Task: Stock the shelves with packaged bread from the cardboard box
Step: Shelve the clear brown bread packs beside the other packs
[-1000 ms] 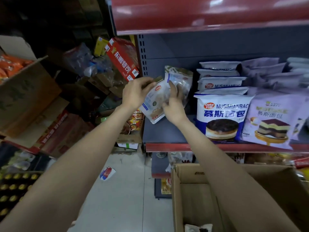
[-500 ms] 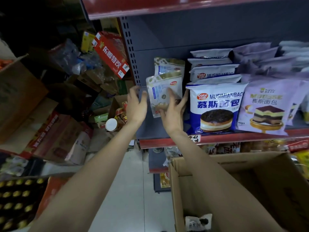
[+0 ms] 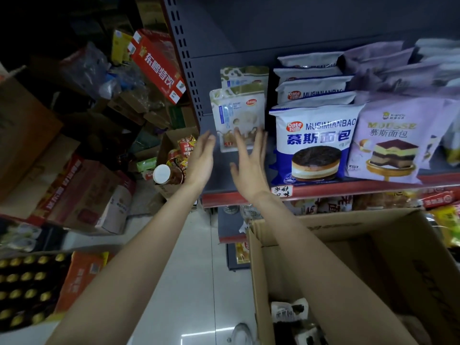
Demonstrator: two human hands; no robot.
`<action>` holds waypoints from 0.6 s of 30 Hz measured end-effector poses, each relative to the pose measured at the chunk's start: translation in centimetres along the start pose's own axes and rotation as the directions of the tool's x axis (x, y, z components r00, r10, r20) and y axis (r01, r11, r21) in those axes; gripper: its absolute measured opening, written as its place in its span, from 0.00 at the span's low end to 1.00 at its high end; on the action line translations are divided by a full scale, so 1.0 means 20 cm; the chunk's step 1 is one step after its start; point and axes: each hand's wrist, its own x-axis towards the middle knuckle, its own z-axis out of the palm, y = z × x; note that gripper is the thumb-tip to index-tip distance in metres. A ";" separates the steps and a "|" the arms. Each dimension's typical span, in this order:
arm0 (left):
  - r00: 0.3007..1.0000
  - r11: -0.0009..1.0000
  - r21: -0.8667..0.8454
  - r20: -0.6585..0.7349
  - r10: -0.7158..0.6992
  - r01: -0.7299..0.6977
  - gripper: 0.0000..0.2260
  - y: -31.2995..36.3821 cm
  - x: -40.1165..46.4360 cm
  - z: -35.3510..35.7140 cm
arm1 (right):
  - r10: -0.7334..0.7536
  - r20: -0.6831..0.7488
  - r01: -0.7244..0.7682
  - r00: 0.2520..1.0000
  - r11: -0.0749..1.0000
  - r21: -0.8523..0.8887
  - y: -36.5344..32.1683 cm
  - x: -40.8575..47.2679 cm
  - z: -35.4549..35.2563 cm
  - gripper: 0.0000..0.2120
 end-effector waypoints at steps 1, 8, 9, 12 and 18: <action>0.999 0.999 0.010 -0.037 0.039 -0.039 0.16 0.00 -0.06 -0.01 | -0.031 0.014 0.031 0.999 0.999 0.008 0.00 -0.06 -0.02 0.36; 0.945 0.954 0.135 -0.156 0.287 -0.267 0.07 -0.04 -0.65 0.06 | -0.177 0.055 0.172 0.983 0.982 0.082 0.14 -0.61 -0.34 0.20; 0.940 0.942 0.179 -0.140 0.312 -0.286 0.07 -0.08 -0.73 0.10 | -0.180 0.072 0.175 0.981 0.982 0.072 0.21 -0.70 -0.41 0.18; 0.935 0.888 0.332 -0.043 0.352 -0.319 0.08 -0.20 -0.96 0.27 | -0.121 0.185 0.125 0.975 0.992 -0.012 0.46 -0.97 -0.58 0.14; 0.946 0.733 0.649 0.323 -0.019 -0.206 0.12 -0.62 -1.27 0.67 | 0.088 0.481 -0.004 0.872 0.985 -0.172 1.01 -1.40 -0.79 0.12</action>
